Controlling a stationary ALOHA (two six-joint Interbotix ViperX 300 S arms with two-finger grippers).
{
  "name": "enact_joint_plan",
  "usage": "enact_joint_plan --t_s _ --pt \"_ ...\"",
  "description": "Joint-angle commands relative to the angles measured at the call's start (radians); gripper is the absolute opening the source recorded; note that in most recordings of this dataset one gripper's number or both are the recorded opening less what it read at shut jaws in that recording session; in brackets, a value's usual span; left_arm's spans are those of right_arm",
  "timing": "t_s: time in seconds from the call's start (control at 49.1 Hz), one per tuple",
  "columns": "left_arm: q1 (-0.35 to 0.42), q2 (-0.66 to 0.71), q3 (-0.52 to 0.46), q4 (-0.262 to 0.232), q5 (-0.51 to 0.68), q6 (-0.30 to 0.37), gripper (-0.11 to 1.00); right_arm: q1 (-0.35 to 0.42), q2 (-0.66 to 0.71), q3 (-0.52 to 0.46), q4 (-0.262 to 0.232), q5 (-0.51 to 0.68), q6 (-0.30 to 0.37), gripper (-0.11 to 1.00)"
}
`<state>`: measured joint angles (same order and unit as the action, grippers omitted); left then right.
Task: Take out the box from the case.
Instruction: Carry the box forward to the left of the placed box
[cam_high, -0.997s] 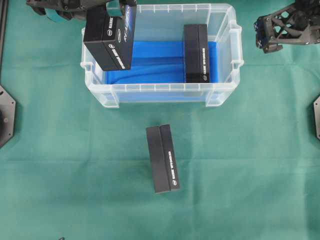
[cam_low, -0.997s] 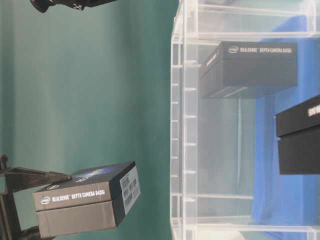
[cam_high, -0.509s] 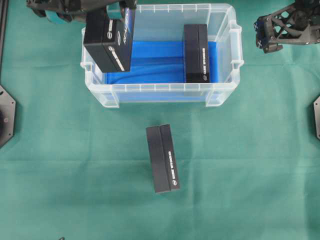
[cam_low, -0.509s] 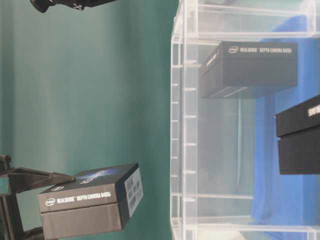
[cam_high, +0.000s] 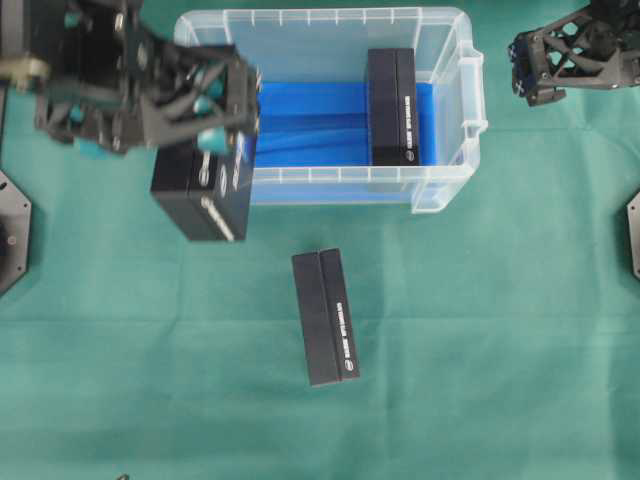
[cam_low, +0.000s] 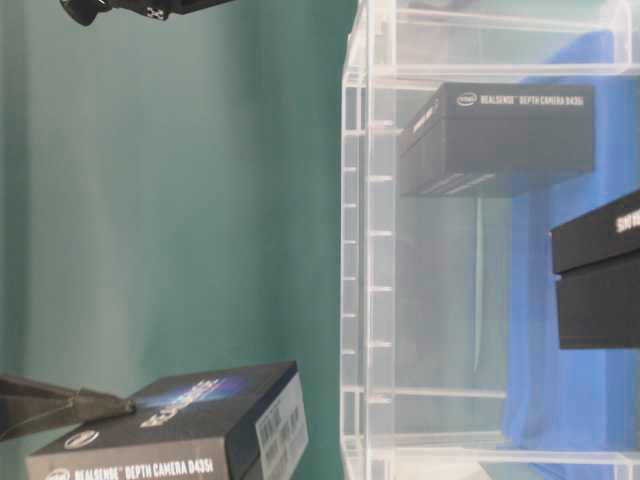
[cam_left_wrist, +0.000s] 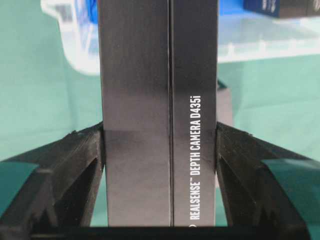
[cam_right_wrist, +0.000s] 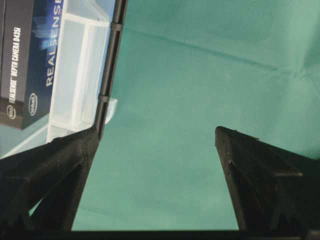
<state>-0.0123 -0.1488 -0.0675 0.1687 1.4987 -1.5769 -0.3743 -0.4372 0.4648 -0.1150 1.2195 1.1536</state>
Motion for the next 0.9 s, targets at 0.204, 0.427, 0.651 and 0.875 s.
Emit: enact_joint_plan --t_s 0.204,0.427,0.651,0.875 --pt "-0.175 -0.020 -0.011 0.035 -0.002 -0.164 0.61 0.014 -0.006 -0.011 -0.003 0.000 -0.002 0.93" --pt "-0.308 0.006 -0.018 0.074 0.046 -0.337 0.61 0.020 -0.005 -0.009 -0.003 0.000 0.000 0.93" --pt "-0.333 0.023 -0.028 0.081 0.071 -0.364 0.61 0.020 -0.005 -0.009 -0.003 0.000 0.002 0.93" --pt "-0.337 0.058 0.006 0.117 0.063 -0.364 0.61 0.020 -0.005 -0.011 -0.003 0.000 0.002 0.93"
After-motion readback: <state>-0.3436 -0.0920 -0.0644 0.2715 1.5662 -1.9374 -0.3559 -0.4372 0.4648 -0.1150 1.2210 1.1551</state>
